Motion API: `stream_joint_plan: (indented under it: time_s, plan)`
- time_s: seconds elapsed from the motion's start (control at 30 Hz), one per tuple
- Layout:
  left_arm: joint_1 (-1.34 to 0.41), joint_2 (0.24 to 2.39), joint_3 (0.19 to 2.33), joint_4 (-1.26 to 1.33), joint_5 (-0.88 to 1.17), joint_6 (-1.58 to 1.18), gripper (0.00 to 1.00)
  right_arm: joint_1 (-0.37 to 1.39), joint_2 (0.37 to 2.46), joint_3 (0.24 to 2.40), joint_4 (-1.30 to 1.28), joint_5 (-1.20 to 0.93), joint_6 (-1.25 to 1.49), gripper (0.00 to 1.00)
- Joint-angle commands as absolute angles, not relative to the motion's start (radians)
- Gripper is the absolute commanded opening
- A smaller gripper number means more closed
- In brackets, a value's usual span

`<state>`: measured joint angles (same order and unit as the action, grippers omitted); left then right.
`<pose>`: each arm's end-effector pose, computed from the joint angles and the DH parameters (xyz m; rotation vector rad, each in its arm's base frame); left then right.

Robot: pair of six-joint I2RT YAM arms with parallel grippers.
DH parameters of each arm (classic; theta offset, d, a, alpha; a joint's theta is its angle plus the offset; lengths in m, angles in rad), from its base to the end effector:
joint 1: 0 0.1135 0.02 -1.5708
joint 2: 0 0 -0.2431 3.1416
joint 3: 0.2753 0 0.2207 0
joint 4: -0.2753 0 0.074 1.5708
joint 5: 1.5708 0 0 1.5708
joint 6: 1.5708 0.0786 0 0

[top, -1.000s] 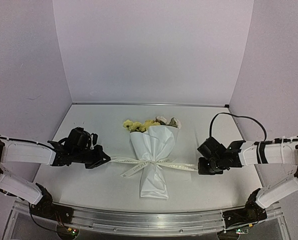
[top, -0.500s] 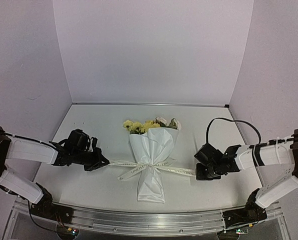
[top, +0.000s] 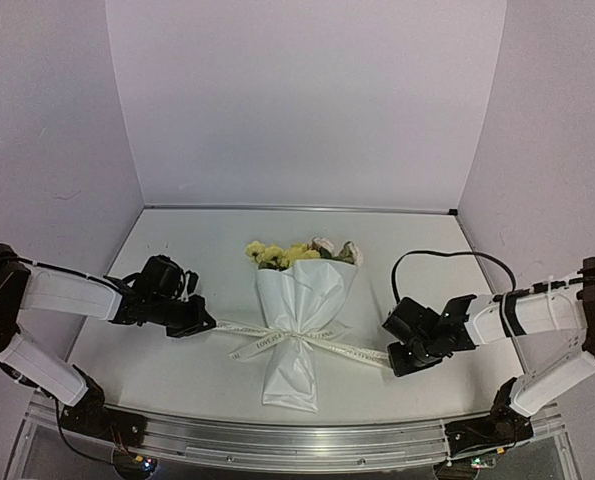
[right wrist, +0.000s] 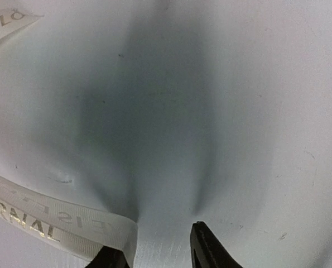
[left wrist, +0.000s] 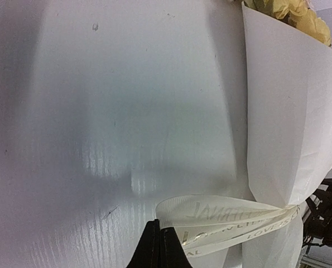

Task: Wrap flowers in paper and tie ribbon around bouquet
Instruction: Tie the half-tied ribbon around the folded bouquet.

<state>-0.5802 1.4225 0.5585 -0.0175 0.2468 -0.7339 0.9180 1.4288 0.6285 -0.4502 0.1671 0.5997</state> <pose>0.2096 -0.1603 0.1155 -0.0848 2.6196 -0.8312 0.1466 0.1702 0.0997 -0.4052 2.7628 0.1407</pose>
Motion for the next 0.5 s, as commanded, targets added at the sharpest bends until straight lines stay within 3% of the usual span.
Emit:
stream_joint_plan:
  time_s: [0.0,0.23,0.47]
  plan:
    - [-0.590,1.439,0.617,-0.069,0.156,-0.676,0.00,0.917,1.387,0.645,-0.580,0.160,0.518,0.48]
    - [-0.606,1.452,0.646,-0.084,0.163,-0.652,0.00,0.916,1.349,0.750,-0.560,0.034,0.413,0.72]
    - [-0.618,1.445,0.657,-0.090,0.170,-0.641,0.00,0.917,1.438,0.869,-0.512,-0.044,0.390,0.77]
